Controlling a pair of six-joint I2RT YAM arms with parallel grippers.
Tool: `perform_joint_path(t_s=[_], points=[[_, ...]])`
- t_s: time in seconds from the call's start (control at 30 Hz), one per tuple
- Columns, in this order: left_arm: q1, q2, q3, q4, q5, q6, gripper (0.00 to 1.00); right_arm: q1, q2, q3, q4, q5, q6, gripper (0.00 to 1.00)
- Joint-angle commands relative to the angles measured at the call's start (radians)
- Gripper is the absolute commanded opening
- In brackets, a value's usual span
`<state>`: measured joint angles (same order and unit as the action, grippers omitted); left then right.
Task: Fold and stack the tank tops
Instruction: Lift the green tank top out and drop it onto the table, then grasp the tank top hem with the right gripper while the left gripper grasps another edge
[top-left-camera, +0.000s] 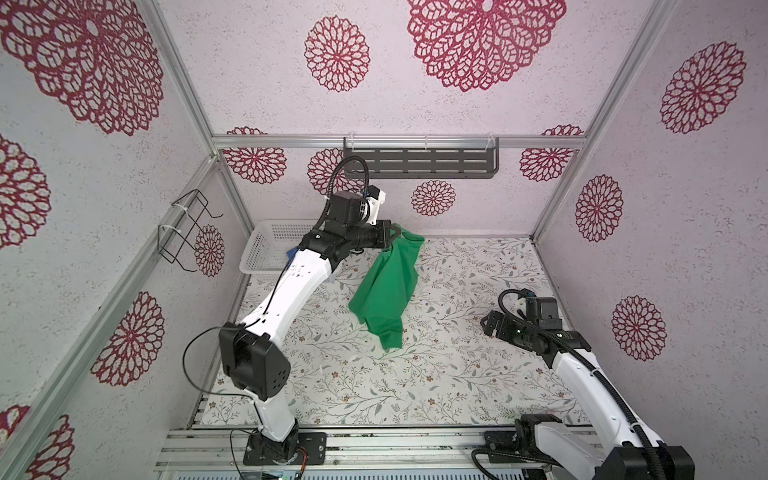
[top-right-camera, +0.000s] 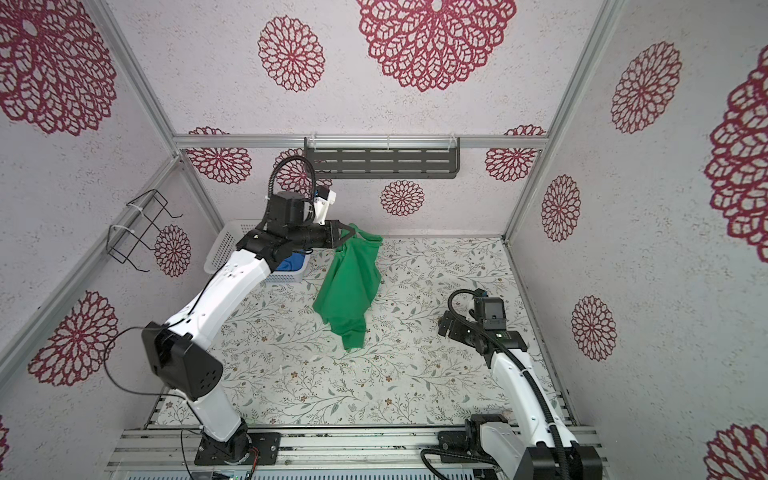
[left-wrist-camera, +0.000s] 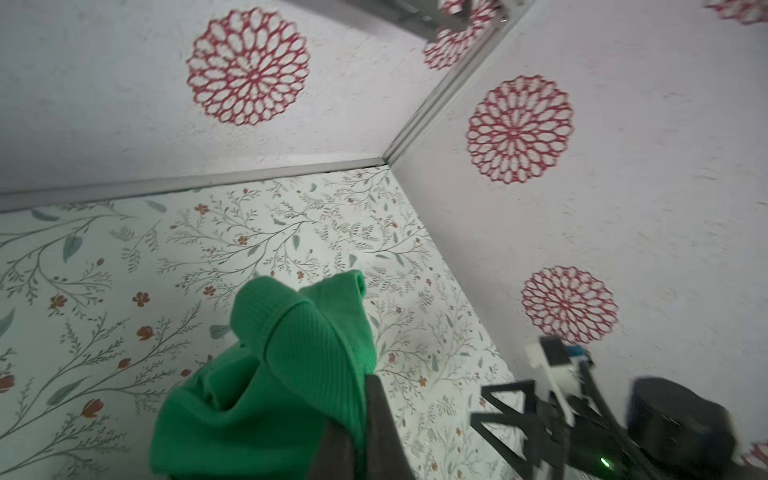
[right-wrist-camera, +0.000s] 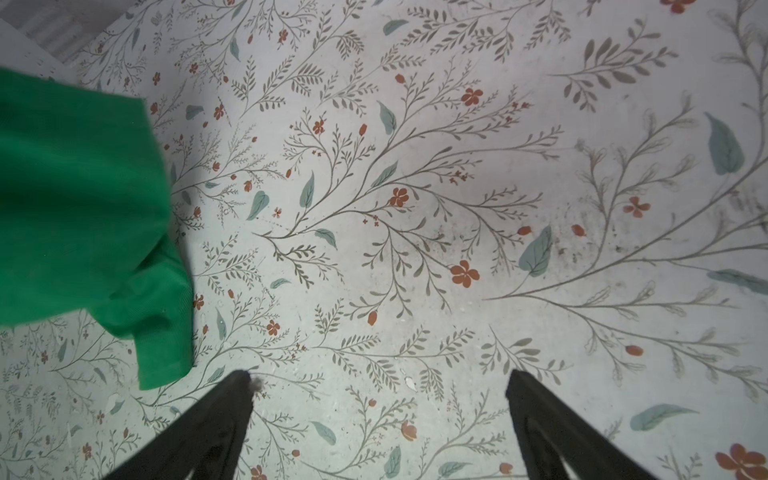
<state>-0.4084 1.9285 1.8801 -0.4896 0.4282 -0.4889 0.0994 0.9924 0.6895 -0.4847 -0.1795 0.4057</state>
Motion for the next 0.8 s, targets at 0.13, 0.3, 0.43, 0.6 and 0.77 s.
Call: perform_joint_path(t_s=[0.13, 0.3, 0.43, 0.6, 0.77], points=[[0.026, 0.31, 0.285, -0.054, -0.08, 0.001, 0.96, 0.227, 0.009, 0.037, 0.029, 0.077, 0.098, 0.99], [0.062, 0.159, 0.175, -0.034, -0.174, 0.045, 0.98, 0.463, 0.09, 0.073, -0.003, 0.215, 0.117, 0.97], [0.118, -0.116, -0.115, 0.019, -0.23, 0.033, 0.98, 0.665, 0.198, 0.149, -0.028, 0.386, 0.146, 0.91], [0.165, -0.409, -0.551, 0.118, -0.253, -0.063, 0.94, 0.84, 0.432, 0.304, 0.027, 0.459, 0.147, 0.76], [0.164, -0.675, -0.89, 0.207, -0.251, -0.219, 0.91, 0.926, 0.671, 0.482, 0.094, 0.487, 0.134, 0.64]])
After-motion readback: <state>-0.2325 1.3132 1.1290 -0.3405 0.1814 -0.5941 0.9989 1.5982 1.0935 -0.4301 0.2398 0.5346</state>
